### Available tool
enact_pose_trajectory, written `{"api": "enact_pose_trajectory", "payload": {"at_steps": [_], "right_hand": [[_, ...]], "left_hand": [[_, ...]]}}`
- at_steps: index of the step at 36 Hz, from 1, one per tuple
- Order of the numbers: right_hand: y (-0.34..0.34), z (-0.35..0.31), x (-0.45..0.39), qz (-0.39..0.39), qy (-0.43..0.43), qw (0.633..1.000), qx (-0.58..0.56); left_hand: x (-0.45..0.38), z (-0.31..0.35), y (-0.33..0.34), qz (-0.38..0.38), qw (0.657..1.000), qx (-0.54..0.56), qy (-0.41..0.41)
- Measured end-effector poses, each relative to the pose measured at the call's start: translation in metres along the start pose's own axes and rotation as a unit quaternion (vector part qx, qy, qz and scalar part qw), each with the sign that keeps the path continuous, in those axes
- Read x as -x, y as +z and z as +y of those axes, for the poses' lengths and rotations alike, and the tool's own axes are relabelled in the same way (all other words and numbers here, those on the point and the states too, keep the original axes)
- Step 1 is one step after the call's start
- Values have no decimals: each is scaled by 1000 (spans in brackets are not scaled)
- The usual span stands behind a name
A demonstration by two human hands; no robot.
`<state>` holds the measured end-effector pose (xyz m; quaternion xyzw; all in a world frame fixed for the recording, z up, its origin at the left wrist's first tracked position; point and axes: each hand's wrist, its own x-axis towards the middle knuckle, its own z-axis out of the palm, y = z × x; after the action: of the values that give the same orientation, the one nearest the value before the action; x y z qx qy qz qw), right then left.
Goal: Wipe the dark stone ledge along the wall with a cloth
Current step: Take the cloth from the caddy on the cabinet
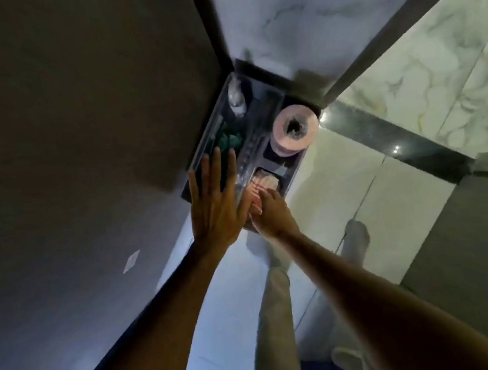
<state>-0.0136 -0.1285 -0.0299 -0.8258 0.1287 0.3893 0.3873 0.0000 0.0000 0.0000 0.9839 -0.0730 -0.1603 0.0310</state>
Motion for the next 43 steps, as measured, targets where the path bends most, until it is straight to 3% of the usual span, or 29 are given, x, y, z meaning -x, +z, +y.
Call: {"api": "enact_pose_trajectory", "payload": {"at_steps": [5,8,12,15,20,27,31,36,40,43], "right_hand": [[65,29,-77,68,112,991,12],[97,55,-103,91,108,988,68],[125,73,-125,100,89,984,114],[137,77,-135,125,100,977,139],[136,73,-134,161,105,975,107],[101,64,-98,131,94,987,-28],[66,59,-53,98,-28,995,-7],[4,65,31,114,-61,991,-42],[-60,89,80,157,-69,983,-61],[-113,116,91,182,-61,979,-70]], "left_hand": [[-80,-11,60,63,996,10,65],[-107,0,102,90,990,29,104],[-121,7,139,72,991,15,113],[-123,6,154,122,985,-2,118],[-126,4,154,140,981,-10,131],[-118,5,132,96,985,-8,144],[-97,12,95,72,994,0,86],[-50,30,38,96,995,33,20],[-11,58,12,104,991,29,73],[2,93,4,112,980,21,161]]}}
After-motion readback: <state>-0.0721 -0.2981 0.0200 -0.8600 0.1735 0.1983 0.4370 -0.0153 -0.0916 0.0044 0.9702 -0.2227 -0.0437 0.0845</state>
